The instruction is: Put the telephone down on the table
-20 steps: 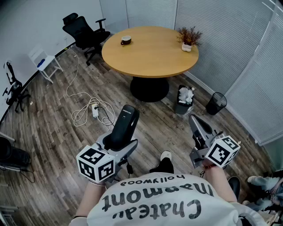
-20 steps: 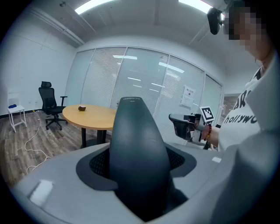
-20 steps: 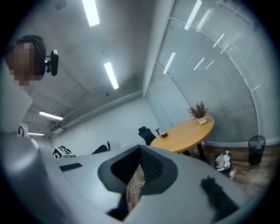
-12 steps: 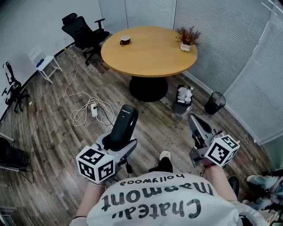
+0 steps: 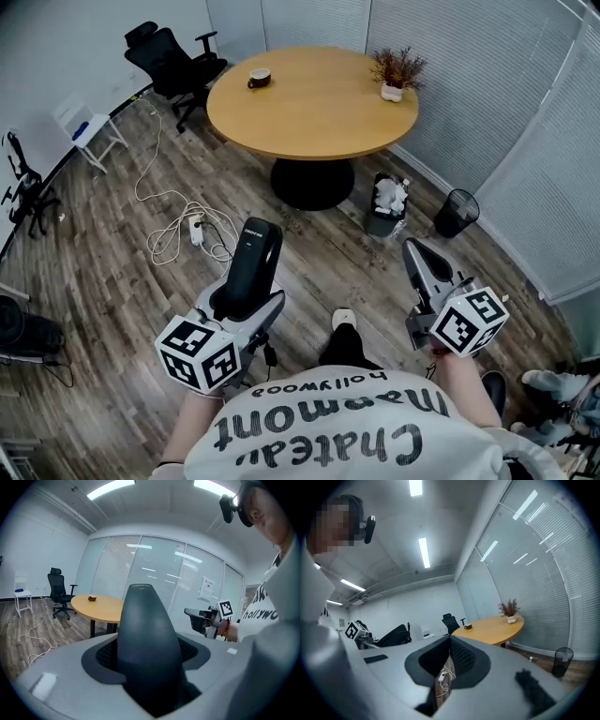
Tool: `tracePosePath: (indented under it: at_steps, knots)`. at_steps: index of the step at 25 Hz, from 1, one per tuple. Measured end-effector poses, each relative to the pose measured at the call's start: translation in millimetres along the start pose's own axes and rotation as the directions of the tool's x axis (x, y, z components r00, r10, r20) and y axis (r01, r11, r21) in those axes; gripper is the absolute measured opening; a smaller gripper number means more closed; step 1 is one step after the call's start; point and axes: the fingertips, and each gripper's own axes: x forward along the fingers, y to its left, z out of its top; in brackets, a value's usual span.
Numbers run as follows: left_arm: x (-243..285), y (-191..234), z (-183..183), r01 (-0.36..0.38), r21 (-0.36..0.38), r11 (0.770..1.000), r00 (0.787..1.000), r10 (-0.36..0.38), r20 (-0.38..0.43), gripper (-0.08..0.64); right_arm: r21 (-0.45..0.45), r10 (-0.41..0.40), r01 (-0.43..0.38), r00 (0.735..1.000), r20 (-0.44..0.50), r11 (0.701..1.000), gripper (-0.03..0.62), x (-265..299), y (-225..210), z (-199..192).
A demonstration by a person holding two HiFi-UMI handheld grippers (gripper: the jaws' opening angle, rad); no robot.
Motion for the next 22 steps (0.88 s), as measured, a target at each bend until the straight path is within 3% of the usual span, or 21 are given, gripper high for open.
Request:
tracePosePath:
  at_steps: [5, 12, 16, 22]
  knots:
    - [41.4, 14.1, 22.3, -0.025, -0.012, 1.000, 0.998, 0.026, 0.049, 0.319, 0.070, 0.035, -0.036, 0.999, 0.020, 0.997, 0.015, 34.4, -37.0, 7.6]
    - [121.1, 32.8, 42.1, -0.027, -0.070, 0.997, 0.999, 0.029, 0.032, 0.321, 0.039, 0.050, -0.048, 0.997, -0.064, 0.998, 0.015, 87.3, -103.4, 11.9]
    - [167.0, 35.6, 52.9, -0.035, -0.040, 0.999, 0.999, 0.035, 0.000, 0.319, 0.078, 0.057, -0.051, 0.996, -0.069, 0.996, 0.015, 109.5, -146.4, 23.2]
    - [223.9, 42.3, 74.9, -0.031, -0.047, 0.998, 0.999, 0.032, 0.008, 0.319, 0.095, 0.153, -0.149, 0.988, -0.036, 0.984, 0.015, 141.4, -180.5, 43.2]
